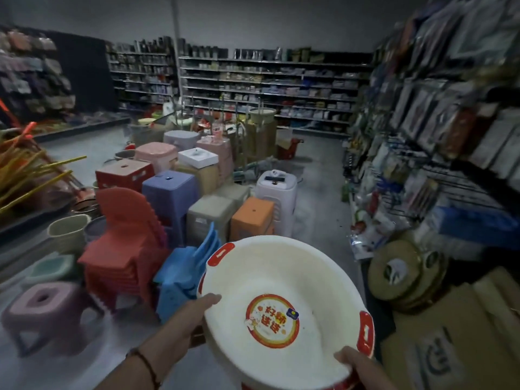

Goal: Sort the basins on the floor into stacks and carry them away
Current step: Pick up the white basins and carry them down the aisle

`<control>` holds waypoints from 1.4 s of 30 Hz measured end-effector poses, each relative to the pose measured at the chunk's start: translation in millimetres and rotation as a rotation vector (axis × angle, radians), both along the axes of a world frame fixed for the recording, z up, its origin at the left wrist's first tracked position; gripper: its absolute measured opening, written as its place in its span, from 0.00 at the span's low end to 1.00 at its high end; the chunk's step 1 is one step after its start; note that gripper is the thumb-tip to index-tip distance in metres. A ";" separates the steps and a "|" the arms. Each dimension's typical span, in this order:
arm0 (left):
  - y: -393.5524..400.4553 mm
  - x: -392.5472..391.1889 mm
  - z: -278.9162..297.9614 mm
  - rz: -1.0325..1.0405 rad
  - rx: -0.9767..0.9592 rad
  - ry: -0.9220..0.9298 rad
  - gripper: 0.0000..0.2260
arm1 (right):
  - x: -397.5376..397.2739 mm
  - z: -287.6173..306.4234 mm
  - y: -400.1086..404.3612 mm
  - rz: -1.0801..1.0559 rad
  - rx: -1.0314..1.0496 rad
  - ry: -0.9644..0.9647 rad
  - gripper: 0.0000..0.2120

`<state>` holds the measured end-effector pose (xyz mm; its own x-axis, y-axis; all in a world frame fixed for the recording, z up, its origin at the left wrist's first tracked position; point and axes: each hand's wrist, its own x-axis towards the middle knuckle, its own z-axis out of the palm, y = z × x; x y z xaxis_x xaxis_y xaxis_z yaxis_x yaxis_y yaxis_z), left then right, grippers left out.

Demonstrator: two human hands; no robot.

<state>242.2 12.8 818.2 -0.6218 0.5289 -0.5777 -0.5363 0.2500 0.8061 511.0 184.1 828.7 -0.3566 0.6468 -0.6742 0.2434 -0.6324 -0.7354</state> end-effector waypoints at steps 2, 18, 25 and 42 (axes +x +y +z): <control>34.1 -12.6 6.5 -0.036 0.058 -0.016 0.12 | 0.5 1.3 24.1 -0.039 0.022 -0.015 0.18; 342.6 -182.9 -14.9 -0.421 -0.061 -0.012 0.10 | -126.2 -6.6 273.9 -0.319 -0.070 -0.031 0.08; 491.9 -227.5 1.0 -0.554 -0.111 0.048 0.09 | -155.0 -20.5 384.9 -0.475 -0.175 -0.027 0.22; 846.4 -297.0 -29.9 -0.280 -0.173 -0.123 0.18 | -248.6 -40.7 814.6 -0.260 -0.088 0.002 0.14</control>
